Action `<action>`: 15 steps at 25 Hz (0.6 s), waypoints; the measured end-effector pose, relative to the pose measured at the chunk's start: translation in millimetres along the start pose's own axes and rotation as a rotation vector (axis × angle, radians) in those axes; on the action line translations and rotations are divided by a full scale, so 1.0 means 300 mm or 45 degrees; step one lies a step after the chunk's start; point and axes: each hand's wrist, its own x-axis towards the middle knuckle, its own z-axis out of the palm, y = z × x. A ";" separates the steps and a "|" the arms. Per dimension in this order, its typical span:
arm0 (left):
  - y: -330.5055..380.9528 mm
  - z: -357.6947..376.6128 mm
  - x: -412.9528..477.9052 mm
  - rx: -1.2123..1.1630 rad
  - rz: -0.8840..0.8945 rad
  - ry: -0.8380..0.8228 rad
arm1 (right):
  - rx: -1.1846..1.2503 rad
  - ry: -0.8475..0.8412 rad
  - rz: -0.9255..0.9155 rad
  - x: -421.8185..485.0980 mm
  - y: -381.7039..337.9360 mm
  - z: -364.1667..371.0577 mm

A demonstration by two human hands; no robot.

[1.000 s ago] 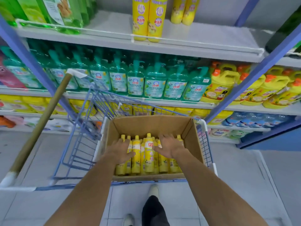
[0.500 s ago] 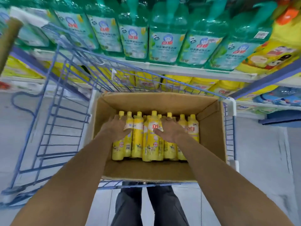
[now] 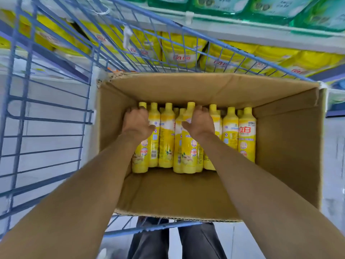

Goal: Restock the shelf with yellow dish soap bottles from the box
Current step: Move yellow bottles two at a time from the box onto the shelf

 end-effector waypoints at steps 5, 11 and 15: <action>-0.022 -0.001 0.002 -0.238 -0.014 0.015 | 0.118 0.030 0.059 -0.003 0.013 -0.012; -0.032 0.131 -0.030 -0.579 -0.035 -0.176 | 0.146 -0.016 0.124 -0.038 0.046 0.034; -0.026 0.145 -0.035 -0.551 -0.059 -0.209 | 0.252 -0.043 0.157 -0.043 0.050 0.043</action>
